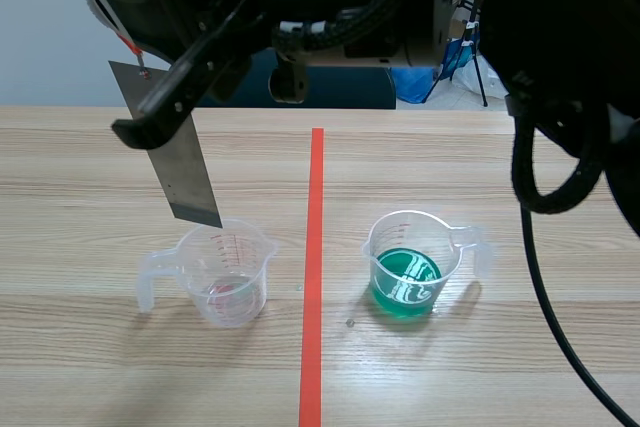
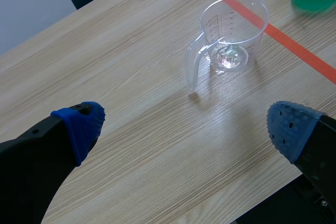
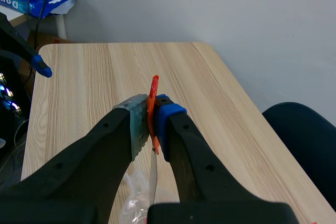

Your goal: Do the redox reaction experiment

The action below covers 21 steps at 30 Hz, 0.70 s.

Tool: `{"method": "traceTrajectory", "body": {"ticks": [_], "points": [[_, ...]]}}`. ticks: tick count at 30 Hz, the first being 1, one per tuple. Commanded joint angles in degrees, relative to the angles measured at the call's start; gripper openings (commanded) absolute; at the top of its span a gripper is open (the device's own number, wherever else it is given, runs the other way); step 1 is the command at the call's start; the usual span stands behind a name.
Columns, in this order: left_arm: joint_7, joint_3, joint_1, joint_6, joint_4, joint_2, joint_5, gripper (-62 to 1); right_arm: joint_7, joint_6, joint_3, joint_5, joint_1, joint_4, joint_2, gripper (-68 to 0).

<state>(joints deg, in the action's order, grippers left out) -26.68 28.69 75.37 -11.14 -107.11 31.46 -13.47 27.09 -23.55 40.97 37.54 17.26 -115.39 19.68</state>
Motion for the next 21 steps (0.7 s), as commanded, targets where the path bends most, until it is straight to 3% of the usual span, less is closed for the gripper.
{"method": "traceTrajectory", "body": {"ticks": [1, 12, 21], "points": [[-1.0, -0.2, 0.1, -0.2, -0.6, -0.2, -0.4, 1.4, -1.1, 0.0, -0.5, 0.3, 0.8, 0.1, 0.0, -66.9], [-1.0, -0.2, 0.1, -0.2, -0.6, -0.2, -0.4, 1.4, -1.1, 0.0, -0.5, 0.2, 0.8, 0.0, 0.5, -66.9], [-1.0, -0.2, 0.1, -0.2, -0.6, -0.2, -0.4, 1.4, -3.8, 0.0, -5.4, 0.2, -3.5, -3.3, 5.2, -66.9]]}}
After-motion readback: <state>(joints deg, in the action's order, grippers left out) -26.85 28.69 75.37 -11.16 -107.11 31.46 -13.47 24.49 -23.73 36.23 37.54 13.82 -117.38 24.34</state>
